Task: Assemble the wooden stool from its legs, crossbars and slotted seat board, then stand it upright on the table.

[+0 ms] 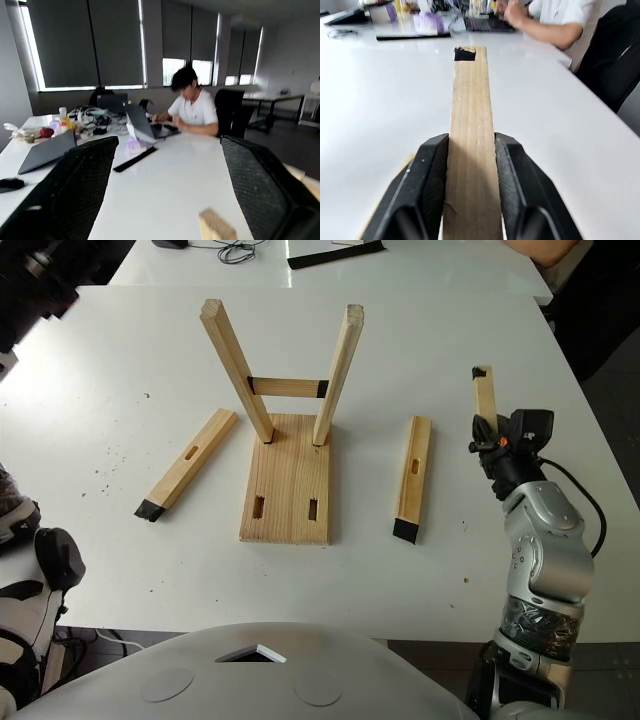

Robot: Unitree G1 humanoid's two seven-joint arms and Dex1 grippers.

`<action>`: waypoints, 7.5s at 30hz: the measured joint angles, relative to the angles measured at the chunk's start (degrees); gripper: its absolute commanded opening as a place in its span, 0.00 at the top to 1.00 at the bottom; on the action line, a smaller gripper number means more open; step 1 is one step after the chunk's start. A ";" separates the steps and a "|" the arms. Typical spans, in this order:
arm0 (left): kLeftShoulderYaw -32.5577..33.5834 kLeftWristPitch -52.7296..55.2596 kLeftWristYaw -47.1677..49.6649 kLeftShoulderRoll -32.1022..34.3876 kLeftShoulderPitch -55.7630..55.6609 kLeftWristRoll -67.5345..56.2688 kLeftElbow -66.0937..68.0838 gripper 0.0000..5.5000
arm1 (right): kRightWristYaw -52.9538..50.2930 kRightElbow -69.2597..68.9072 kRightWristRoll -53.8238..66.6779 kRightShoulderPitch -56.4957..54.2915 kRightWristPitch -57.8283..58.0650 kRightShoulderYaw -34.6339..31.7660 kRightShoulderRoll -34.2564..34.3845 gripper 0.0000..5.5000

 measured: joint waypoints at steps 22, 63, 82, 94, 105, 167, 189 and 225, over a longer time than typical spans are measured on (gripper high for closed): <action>-19.76 7.02 -4.77 -11.75 9.85 -25.90 -12.27 0.31 | 16.14 -18.22 53.94 -12.52 9.68 6.86 -9.92 0.76; -27.36 4.72 -15.82 -8.92 10.90 -18.94 -14.72 0.76 | 23.58 -17.06 58.72 -10.68 7.65 13.73 -15.28 0.76; -20.25 3.27 -24.10 6.00 12.19 -11.01 -8.76 0.76 | 30.20 -15.81 43.25 -2.57 6.71 16.06 -21.08 0.56; -26.23 -38.92 -36.02 20.21 12.26 32.25 33.33 0.76 | 23.25 -23.49 36.51 10.22 1.27 14.79 -16.15 0.56; -28.82 -59.08 -40.30 18.22 22.87 40.96 42.34 0.76 | 22.71 -24.06 32.81 11.84 -0.08 15.73 -16.18 0.56; -28.75 -65.34 -60.50 9.25 20.06 33.84 44.13 0.76 | 22.95 -22.47 30.08 10.29 -1.50 18.05 -15.90 0.56; -32.29 -56.97 -56.31 8.02 24.27 31.42 38.52 0.69 | 25.29 -21.03 25.48 9.97 -1.60 20.29 -17.48 0.56; -18.12 -29.83 -42.82 11.94 34.53 12.55 7.76 0.40 | 28.44 -17.11 21.76 6.17 -2.18 20.01 -18.32 0.56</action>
